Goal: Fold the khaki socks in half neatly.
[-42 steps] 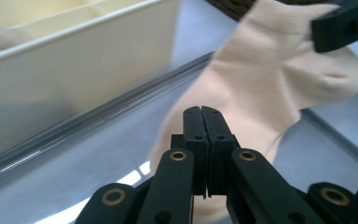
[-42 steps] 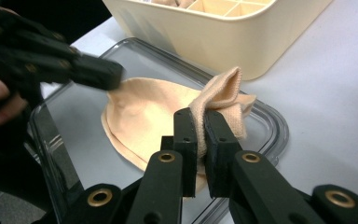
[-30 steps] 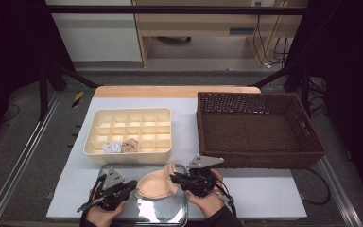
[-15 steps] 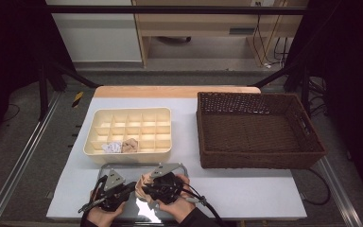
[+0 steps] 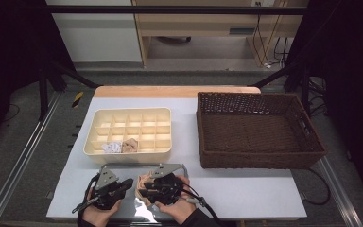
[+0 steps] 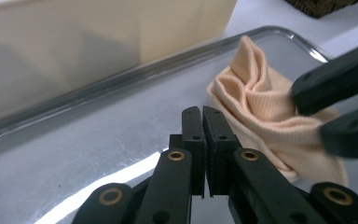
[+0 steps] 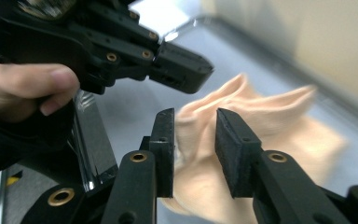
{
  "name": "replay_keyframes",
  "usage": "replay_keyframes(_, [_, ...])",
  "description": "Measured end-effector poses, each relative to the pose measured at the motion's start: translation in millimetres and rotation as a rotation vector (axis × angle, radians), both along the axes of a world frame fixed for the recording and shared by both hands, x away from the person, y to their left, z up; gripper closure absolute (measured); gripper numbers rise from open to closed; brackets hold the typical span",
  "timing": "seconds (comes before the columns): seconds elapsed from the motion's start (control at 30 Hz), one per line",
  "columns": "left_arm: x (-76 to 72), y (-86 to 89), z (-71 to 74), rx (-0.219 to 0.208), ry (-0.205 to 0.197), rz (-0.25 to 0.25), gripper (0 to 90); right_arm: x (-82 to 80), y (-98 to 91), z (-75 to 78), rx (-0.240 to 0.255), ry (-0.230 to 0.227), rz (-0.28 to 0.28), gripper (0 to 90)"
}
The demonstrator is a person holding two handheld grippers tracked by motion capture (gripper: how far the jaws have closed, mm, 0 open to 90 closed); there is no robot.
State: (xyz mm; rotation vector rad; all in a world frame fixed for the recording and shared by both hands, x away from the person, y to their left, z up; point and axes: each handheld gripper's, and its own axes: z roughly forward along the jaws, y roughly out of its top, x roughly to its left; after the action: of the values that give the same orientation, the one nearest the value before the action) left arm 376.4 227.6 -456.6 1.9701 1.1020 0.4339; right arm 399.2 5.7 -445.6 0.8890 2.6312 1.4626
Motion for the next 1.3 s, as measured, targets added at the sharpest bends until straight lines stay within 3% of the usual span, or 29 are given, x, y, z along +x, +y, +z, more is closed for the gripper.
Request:
replay_keyframes(0.1, [-1.0, 0.7, 5.8, -0.038, -0.022, -0.007, 86.1, 1.6, -16.0, 10.1, 0.017, -0.029, -0.034, 72.3])
replay_keyframes(0.17, [-1.3, -4.6, 13.8, -0.047, -0.044, -0.022, 86.1, 4.2, -28.2, 13.2, 0.001, -0.047, -0.069, 75.4])
replay_keyframes(0.3, [-2.5, -21.1, 26.2, -0.036, -0.071, -0.068, 85.2, 8.3, -43.9, 6.2, -0.034, -0.026, -0.128, 76.6])
replay_keyframes(0.47, [-0.2, -43.9, 18.1, 0.081, -0.048, -0.097, 80.4, 7.9, -39.9, -12.4, -0.063, 0.002, -0.141, 66.4])
replay_keyframes(0.53, [-1.4, -45.1, 13.3, 0.146, -0.042, -0.068, 78.5, 8.2, -36.2, -18.9, -0.082, 0.003, -0.145, 63.8])
replay_keyframes(0.63, [-2.7, -39.9, 6.5, 0.179, -0.008, -0.054, 72.1, 8.8, -32.0, -27.2, -0.101, 0.028, -0.144, 61.4])
replay_keyframes(0.7, [-2.1, -35.7, 1.2, 0.174, 0.031, -0.047, 66.2, 8.6, -29.2, -32.4, -0.117, 0.032, -0.141, 62.0])
replay_keyframes(0.8, [-0.9, -29.2, -6.3, 0.133, 0.059, -0.041, 62.2, 6.9, -27.2, -34.2, -0.106, 0.030, -0.127, 70.7])
replay_keyframes(0.87, [0.2, -25.8, -7.5, 0.099, 0.068, -0.040, 61.8, 6.4, -27.0, -34.3, -0.097, 0.048, -0.122, 80.2])
replay_keyframes(0.97, [2.2, -27.3, -8.3, 0.089, 0.062, -0.048, 61.3, 6.5, -28.7, -32.1, -0.083, 0.054, -0.115, 83.0])
replay_keyframes(1.17, [17.2, -55.0, -7.9, 0.084, 0.040, -0.107, 59.7, 6.3, -54.8, -17.0, -0.085, 0.032, -0.156, 83.1])
replay_keyframes(1.3, [23.0, -74.1, -11.8, 0.070, 0.035, -0.137, 58.7, 4.3, -77.7, -16.1, -0.103, 0.024, -0.206, 81.9])
